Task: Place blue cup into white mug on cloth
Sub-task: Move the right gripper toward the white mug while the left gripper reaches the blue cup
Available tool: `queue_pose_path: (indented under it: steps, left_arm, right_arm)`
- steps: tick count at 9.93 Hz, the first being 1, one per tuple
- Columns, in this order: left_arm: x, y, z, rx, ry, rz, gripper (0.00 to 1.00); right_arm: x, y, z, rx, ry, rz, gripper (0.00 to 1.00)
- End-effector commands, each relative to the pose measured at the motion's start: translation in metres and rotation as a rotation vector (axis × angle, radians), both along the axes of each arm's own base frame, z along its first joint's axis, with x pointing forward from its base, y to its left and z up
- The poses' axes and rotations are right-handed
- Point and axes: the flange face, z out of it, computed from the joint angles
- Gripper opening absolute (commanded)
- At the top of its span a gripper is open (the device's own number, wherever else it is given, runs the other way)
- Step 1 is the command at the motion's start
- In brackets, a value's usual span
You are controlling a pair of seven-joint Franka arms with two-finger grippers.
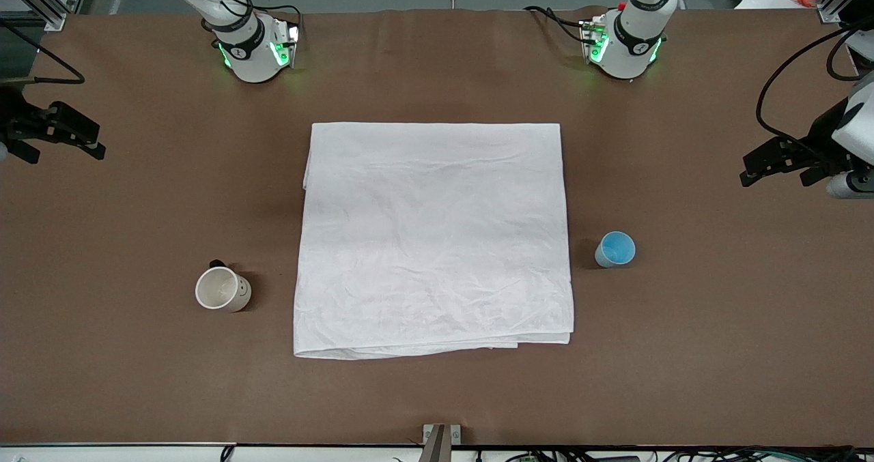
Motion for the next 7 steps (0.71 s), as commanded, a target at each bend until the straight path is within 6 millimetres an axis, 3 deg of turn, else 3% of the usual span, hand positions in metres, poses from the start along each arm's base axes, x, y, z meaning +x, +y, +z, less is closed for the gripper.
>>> queue_pose_path:
  steps: [1,4,6,7]
  left_arm:
    - [-0.005,-0.001,0.004,0.0,-0.014,-0.003,0.99]
    - [-0.002,-0.01,0.009,-0.001,-0.02,-0.016,0.99]
    - [-0.005,-0.007,0.01,-0.007,-0.006,-0.014,0.99]
    - [-0.003,-0.008,0.006,-0.012,0.002,-0.013,0.99]
  right_arm:
    - [-0.008,0.0,0.002,0.003,-0.008,-0.005,1.0]
    - [-0.008,0.001,0.001,0.003,-0.006,-0.005,1.0]
    - [-0.005,0.005,-0.02,0.019,0.015,-0.003,1.0]
    - [0.001,0.008,-0.048,0.037,0.01,-0.003,1.0]
